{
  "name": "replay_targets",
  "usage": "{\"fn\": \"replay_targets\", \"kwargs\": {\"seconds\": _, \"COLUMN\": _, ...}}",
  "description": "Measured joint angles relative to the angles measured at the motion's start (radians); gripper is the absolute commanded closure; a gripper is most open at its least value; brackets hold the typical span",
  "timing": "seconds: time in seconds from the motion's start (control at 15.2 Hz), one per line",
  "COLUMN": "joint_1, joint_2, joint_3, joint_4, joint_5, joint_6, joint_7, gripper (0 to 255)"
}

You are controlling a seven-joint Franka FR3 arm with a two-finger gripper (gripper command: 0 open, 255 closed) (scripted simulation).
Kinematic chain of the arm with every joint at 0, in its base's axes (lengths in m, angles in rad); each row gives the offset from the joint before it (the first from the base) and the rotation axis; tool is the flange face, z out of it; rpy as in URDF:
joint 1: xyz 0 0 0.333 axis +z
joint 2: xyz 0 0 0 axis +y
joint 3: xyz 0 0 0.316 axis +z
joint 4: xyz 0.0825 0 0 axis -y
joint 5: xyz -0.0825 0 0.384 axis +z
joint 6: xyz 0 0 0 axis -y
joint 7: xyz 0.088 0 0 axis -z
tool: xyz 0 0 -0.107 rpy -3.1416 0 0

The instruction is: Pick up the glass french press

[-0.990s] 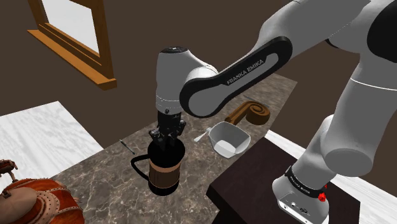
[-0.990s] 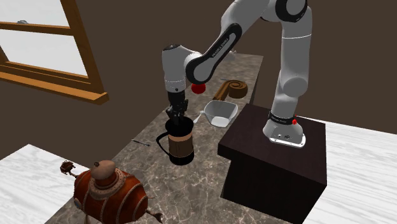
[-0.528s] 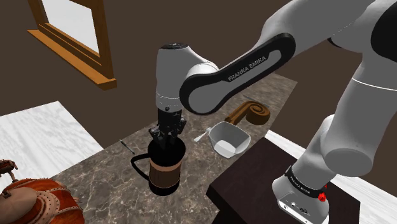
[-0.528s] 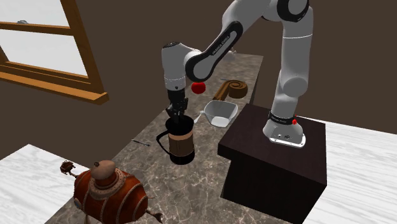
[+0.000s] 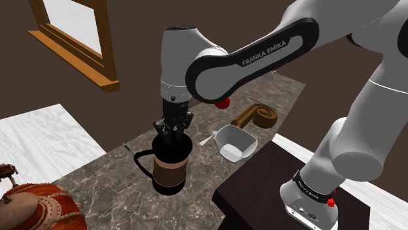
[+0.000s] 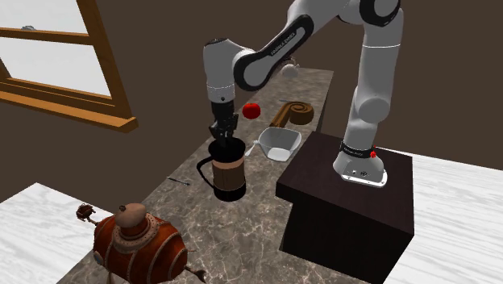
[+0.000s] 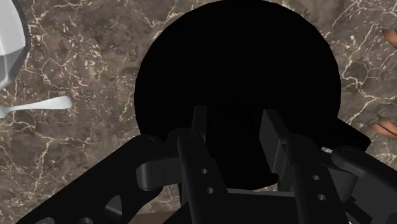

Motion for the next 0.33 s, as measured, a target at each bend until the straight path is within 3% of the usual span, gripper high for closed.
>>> {"fn": "replay_targets", "kwargs": {"seconds": 0.33, "joint_1": -0.003, "joint_2": -0.031, "joint_3": 0.002, "joint_4": 0.031, "joint_5": 0.018, "joint_6": -0.058, "joint_7": -0.011, "gripper": 255}}
